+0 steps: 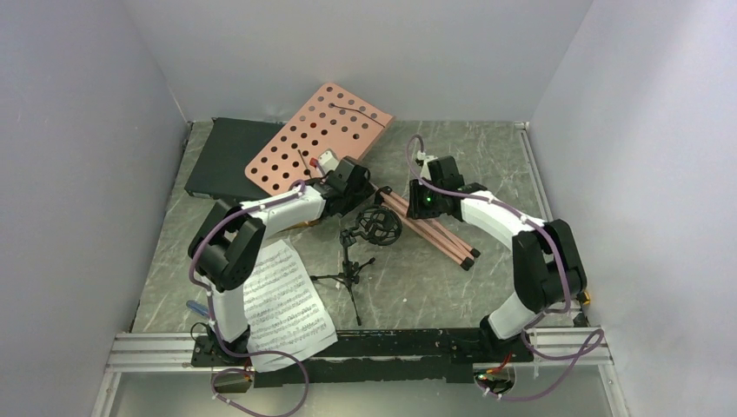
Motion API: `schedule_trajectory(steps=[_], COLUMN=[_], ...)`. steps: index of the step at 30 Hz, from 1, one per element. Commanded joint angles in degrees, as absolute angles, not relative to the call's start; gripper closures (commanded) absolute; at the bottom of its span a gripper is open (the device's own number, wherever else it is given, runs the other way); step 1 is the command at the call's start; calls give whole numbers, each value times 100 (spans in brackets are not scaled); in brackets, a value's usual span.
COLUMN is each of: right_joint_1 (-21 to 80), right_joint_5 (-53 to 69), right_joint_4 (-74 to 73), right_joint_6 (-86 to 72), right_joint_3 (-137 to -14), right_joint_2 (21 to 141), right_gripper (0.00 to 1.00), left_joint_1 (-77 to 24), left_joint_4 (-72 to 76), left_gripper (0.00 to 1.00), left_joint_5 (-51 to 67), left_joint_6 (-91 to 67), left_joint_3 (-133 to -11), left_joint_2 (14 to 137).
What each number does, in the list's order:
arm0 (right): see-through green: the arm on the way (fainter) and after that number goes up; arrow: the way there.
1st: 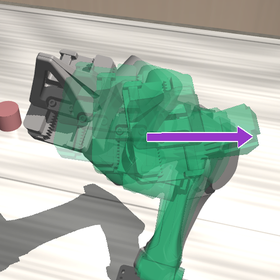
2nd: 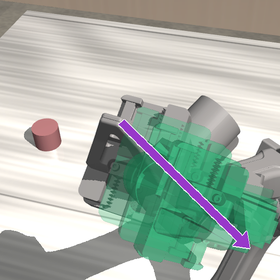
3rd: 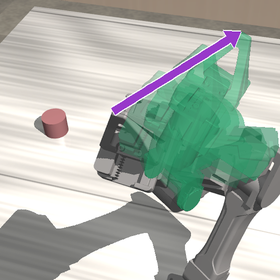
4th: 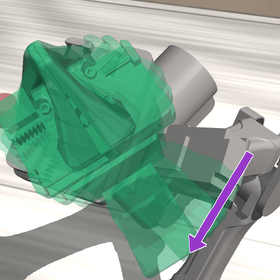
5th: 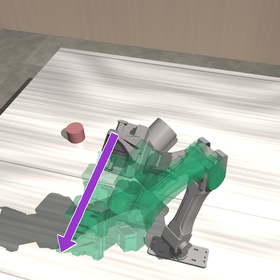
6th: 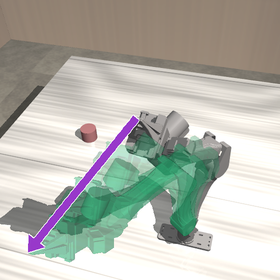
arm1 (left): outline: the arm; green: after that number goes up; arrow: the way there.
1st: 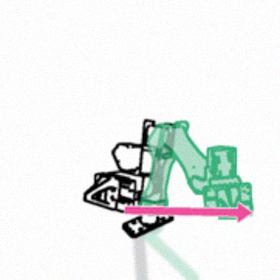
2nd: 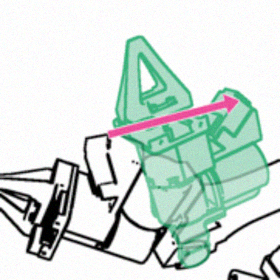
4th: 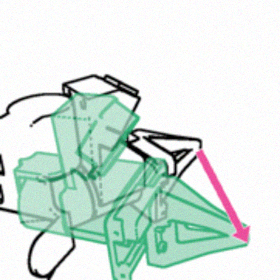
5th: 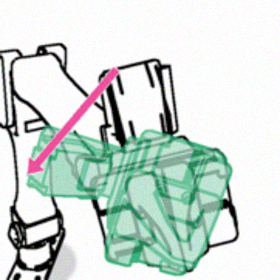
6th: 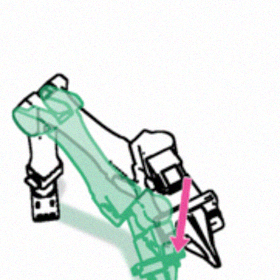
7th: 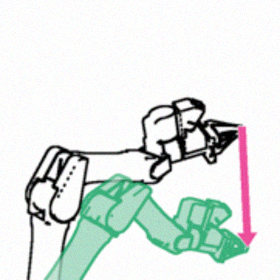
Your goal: Set up the instrument practice props
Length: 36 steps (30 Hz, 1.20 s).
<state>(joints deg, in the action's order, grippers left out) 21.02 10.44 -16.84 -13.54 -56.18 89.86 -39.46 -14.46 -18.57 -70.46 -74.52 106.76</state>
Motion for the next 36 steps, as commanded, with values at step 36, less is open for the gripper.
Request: schedule_trajectory(steps=[36], right_joint_1=[2305], right_joint_5=[3463], right_joint_4=[-2020], right_joint_6=[-1270], right_joint_3=[-6451], right_joint_2=[10896], right_gripper=[74], left_joint_1=[-3827], left_joint_4=[-1269], left_gripper=[15], left_joint_5=[-1453], left_joint_6=[-6537], left_joint_3=[-7145], left_joint_2=[10173])
